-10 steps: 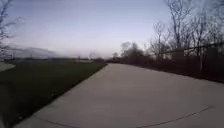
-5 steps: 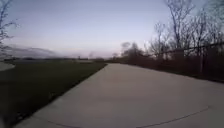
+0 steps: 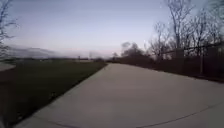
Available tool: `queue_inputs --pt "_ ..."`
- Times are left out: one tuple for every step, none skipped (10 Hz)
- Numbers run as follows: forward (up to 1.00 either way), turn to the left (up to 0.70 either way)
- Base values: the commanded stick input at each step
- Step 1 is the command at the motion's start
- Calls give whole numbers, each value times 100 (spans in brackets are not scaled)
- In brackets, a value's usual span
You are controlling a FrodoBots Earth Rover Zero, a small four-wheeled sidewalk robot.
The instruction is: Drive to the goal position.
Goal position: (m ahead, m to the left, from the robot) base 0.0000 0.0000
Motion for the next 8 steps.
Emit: queue_inputs --pt "5 0" --pt "1 0" --pt "5 0" --pt "4 0" --pt "3 0" --pt "1 0" --pt "0 0" --pt "5 0"
